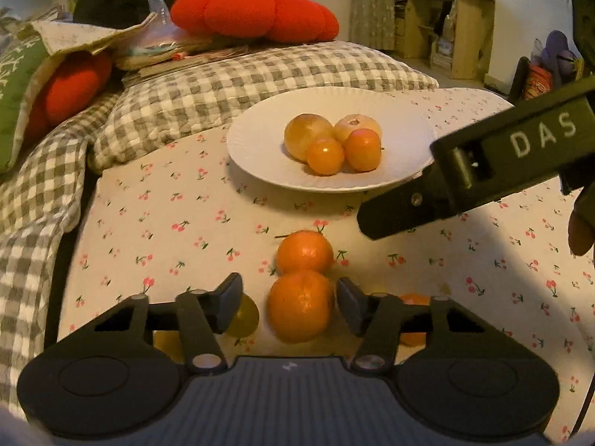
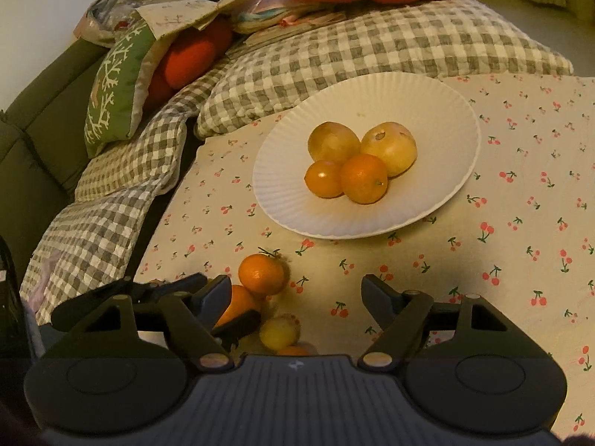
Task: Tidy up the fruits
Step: 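Move the left gripper back to the fruits and grasp an orange mandarin, then grasp another mandarin with the right gripper while the left holds its mandarin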
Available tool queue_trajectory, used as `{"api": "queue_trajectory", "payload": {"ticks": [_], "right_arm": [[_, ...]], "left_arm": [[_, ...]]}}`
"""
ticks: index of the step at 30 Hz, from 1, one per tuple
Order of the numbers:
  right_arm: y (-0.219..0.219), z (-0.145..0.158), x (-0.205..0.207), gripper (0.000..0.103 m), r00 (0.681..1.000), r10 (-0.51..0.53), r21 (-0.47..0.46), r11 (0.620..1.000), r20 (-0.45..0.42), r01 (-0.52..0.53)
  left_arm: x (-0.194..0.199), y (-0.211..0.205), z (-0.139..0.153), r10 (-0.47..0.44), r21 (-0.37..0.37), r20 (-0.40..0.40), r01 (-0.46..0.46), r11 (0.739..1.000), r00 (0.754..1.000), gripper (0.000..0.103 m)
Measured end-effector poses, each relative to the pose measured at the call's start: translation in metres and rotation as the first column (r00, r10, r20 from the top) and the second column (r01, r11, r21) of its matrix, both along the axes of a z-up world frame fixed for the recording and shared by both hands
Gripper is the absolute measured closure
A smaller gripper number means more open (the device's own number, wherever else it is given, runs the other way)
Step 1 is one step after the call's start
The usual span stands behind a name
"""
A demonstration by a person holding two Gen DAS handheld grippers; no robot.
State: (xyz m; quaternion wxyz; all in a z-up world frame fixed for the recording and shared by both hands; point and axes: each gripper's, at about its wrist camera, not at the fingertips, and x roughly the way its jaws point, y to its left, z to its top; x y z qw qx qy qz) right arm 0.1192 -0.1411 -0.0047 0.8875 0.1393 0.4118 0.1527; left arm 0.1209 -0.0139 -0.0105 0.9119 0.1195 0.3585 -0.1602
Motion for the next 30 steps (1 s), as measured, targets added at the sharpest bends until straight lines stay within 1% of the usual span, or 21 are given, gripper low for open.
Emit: {"api": "queue_trajectory", "payload": {"ticks": [1, 2, 5, 8, 13, 16, 18, 21, 24, 27, 29, 30], "right_arm": [[0.000, -0.001, 0.001, 0.028, 1.000, 0.001, 0.000, 1.000, -0.002, -0.001], [0.000, -0.002, 0.003, 0.028, 1.000, 0.001, 0.002, 1.000, -0.004, -0.001], [0.002, -0.005, 0.006, 0.028, 1.000, 0.003, 0.008, 1.000, -0.003, -0.003], [0.004, -0.008, 0.009, 0.029, 1.000, 0.006, 0.003, 1.000, 0.010, -0.006], [0.011, -0.016, 0.012, 0.031, 0.999, 0.037, 0.000, 0.999, 0.025, -0.037], [0.015, -0.019, 0.014, 0.032, 0.998, 0.051, 0.006, 0.999, 0.032, -0.051], [0.017, -0.020, 0.015, 0.032, 0.997, 0.059, 0.009, 0.998, 0.041, -0.059], [0.022, -0.023, 0.017, 0.032, 0.996, 0.073, 0.016, 0.997, 0.048, -0.074], [0.028, -0.027, 0.019, 0.034, 0.995, 0.086, 0.018, 0.996, 0.050, -0.087], [0.035, -0.031, 0.022, 0.040, 0.992, 0.110, 0.018, 0.994, 0.054, -0.111], [0.041, -0.035, 0.022, 0.050, 0.990, 0.133, 0.007, 0.991, 0.051, -0.134], [0.044, -0.036, 0.021, 0.051, 0.988, 0.147, -0.004, 0.989, 0.053, -0.147]], "left_arm": [[-0.001, -0.001, 0.000, -0.015, -0.003, -0.002, 0.015, 1.000, 1.000, 0.067], [-0.002, -0.002, -0.001, -0.026, -0.004, -0.012, 0.026, 1.000, 1.000, 0.068], [-0.006, -0.008, -0.005, -0.049, 0.031, -0.017, 0.050, 0.998, 0.999, 0.069], [-0.006, -0.008, -0.005, -0.043, 0.027, -0.029, 0.044, 0.999, 0.999, 0.071], [-0.006, 0.009, 0.005, 0.018, -0.041, -0.083, -0.021, 0.999, 0.996, 0.071], [-0.009, 0.024, 0.014, 0.068, -0.090, -0.112, -0.078, 0.993, 0.991, 0.071], [-0.012, 0.039, 0.022, 0.107, -0.143, -0.124, -0.124, 0.982, 0.987, 0.071], [-0.013, 0.066, 0.030, 0.193, -0.211, -0.132, -0.218, 0.953, 0.972, 0.071], [-0.008, 0.080, 0.030, 0.271, -0.237, -0.154, -0.302, 0.923, 0.950, 0.071], [-0.005, 0.083, 0.029, 0.299, -0.258, -0.179, -0.338, 0.905, 0.937, 0.071], [-0.006, 0.086, 0.031, 0.311, -0.271, -0.179, -0.351, 0.896, 0.933, 0.071], [-0.005, 0.087, 0.033, 0.324, -0.272, -0.172, -0.361, 0.892, 0.930, 0.071]]}}
